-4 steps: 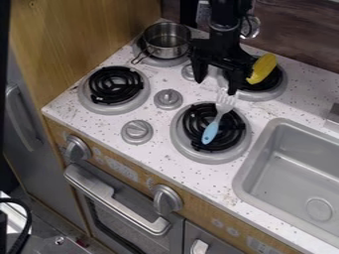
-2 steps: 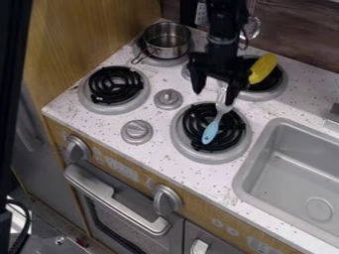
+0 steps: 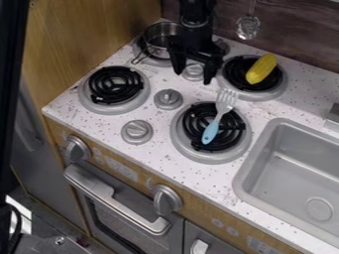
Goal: Move the pot beside the upper right side of the bottom left burner
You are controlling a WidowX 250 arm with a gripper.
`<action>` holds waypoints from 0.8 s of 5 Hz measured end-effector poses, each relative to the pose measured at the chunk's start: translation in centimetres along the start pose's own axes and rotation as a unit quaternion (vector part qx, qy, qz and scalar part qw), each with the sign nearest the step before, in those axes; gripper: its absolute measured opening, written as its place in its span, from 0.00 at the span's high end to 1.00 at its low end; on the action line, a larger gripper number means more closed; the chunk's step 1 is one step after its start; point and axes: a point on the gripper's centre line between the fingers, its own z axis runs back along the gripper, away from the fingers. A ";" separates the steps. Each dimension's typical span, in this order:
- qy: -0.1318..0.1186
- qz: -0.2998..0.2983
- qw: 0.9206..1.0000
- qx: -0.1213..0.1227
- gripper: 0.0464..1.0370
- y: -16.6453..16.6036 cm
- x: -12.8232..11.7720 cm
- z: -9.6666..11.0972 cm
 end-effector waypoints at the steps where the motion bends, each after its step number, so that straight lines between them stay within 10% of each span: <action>1: -0.037 -0.025 0.999 0.021 0.04 2.2 1.7 -0.1; 2: -0.087 -0.036 0.995 0.037 0.04 3.9 4.3 0.5; 4: -0.096 -0.056 0.992 0.062 0.04 5.6 7.3 -1.4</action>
